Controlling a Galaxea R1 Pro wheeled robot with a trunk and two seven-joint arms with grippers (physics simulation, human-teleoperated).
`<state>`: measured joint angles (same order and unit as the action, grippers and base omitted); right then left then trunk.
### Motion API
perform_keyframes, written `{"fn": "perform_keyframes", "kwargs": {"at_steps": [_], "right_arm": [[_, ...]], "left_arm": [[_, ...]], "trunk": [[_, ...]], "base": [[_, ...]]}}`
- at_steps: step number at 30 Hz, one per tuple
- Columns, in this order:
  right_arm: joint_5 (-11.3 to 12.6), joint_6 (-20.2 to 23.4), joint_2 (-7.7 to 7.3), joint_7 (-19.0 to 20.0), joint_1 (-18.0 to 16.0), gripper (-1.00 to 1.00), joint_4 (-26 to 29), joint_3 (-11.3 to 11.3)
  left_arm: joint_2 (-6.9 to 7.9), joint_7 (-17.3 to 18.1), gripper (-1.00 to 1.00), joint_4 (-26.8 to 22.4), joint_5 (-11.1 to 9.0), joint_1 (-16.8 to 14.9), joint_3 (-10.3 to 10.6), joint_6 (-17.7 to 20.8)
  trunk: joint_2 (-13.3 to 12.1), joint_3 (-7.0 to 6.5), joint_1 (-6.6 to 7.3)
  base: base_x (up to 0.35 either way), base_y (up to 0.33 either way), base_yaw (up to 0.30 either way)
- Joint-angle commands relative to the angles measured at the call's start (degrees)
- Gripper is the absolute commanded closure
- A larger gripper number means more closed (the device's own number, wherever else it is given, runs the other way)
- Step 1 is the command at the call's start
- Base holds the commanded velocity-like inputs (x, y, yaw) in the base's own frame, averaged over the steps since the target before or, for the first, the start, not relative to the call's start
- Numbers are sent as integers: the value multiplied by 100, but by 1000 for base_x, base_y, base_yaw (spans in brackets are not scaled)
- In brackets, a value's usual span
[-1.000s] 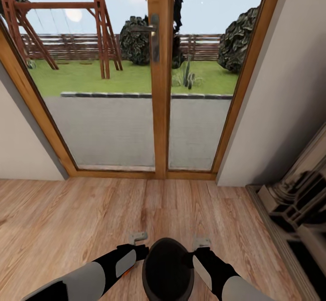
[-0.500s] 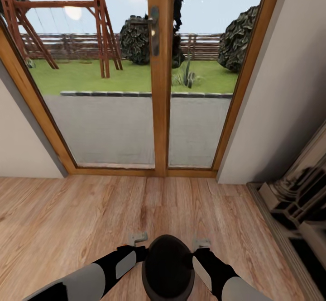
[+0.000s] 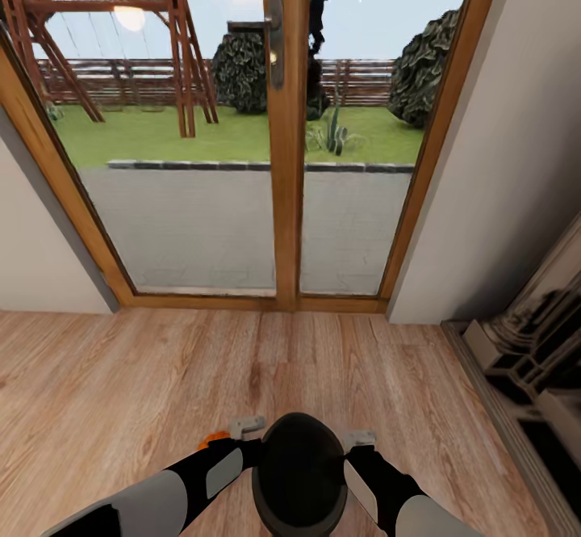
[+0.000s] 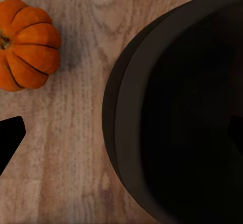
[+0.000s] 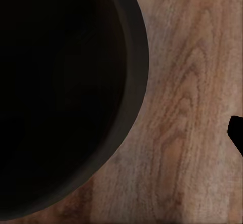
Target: Place each of the two pumpkins and all three candles from the living room inside a cabinet in the living room (use any cabinet), then make sure every cabinet is closed, and position the cauldron so it is next to a table in the living room.
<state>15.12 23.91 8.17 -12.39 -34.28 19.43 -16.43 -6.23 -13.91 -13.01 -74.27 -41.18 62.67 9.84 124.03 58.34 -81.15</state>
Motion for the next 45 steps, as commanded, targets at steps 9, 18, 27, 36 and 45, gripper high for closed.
{"fn": "perform_keyframes", "kwargs": {"at_steps": [9, 18, 27, 36, 45], "right_arm": [[0, 0, 0, 0, 0, -100, 0, 0], [0, 0, 0, 1, 0, -100, 0, 0], [0, 0, -2, 0, 0, -100, -9, 0], [-16, -14, -52, 9, 0, -100, -2, 9], [-18, -202, -73, 318, -9, -100, -7, 9]], "left_arm": [[-1, 48, -100, 0, 0, 4, 0, 1], [-1, 90, -100, 0, 0, 4, 0, 0], [-1, 90, -100, 0, 0, 4, 0, 0], [-9, 108, -100, -6, 0, 16, 0, 0], [-10, 108, -100, -7, 0, 22, 0, 0]], "trunk": [[362, 162, -198], [723, 324, -396], [1084, 485, -594], [1445, 647, -791], [1806, 808, -989]], "base": [[0, 0, 0], [0, 0, 0], [0, 0, 0], [0, 0, 0], [0, 0, 0]]}}
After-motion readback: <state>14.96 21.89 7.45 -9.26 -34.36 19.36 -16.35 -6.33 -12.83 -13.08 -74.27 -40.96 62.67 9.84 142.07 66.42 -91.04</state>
